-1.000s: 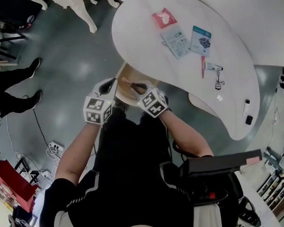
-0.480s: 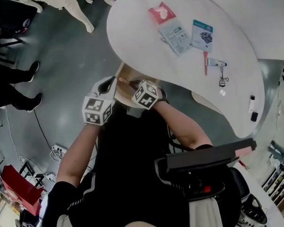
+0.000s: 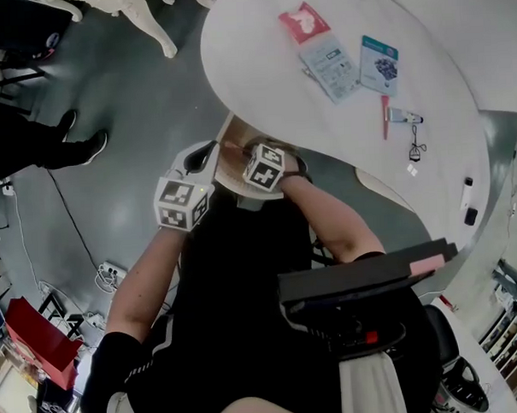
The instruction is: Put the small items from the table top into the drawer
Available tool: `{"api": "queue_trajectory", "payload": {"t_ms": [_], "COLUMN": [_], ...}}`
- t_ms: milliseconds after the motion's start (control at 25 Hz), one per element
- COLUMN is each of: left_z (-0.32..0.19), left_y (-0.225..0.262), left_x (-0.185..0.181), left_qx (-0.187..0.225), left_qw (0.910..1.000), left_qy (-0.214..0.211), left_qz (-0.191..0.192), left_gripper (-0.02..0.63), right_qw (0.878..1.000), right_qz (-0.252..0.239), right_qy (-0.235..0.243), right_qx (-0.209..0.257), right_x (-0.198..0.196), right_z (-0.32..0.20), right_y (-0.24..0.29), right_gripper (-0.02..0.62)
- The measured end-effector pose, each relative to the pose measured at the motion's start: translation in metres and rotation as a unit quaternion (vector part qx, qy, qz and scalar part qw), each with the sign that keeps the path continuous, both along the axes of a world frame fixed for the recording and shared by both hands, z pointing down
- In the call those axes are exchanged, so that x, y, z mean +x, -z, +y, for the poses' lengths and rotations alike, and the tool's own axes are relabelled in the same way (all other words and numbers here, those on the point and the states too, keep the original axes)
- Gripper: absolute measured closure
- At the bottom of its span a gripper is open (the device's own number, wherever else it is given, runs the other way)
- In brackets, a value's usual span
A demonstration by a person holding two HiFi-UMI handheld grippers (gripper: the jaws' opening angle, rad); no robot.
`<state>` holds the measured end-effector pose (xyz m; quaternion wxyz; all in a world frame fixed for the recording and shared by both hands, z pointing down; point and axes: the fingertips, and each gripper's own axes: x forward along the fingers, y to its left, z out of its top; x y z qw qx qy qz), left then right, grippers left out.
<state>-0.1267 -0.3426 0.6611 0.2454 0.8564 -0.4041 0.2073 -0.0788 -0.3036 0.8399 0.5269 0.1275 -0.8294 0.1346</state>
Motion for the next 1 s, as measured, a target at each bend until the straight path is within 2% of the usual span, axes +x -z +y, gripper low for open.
{"api": "queue_trajectory", "payload": {"t_ms": [600,840,1000], "left_z": [0.005,0.005,0.001], "left_y": [-0.012,-0.014,-0.012], "left_x": [-0.014,-0.019,-0.019], "left_qx": [-0.011,-0.018,-0.017], "left_qw": [0.9999,0.9997,0.9998], "left_qy": [0.011,0.015,0.015], "left_qz": [-0.001,-0.002,-0.001], "left_gripper": [0.607,0.607,0.606], "right_qw": [0.998,0.995,0.993], "right_qz": [0.059,0.091,0.102], "right_qy": [0.02,0.015,0.015], "right_qx": [-0.015,-0.046,-0.05], "right_x": [0.002,0.008,0.007], "right_z": [-0.003,-0.005,-0.011], "right_y": [-0.039,-0.055,-0.059], "right_gripper": [0.549,0.549,0.549]}}
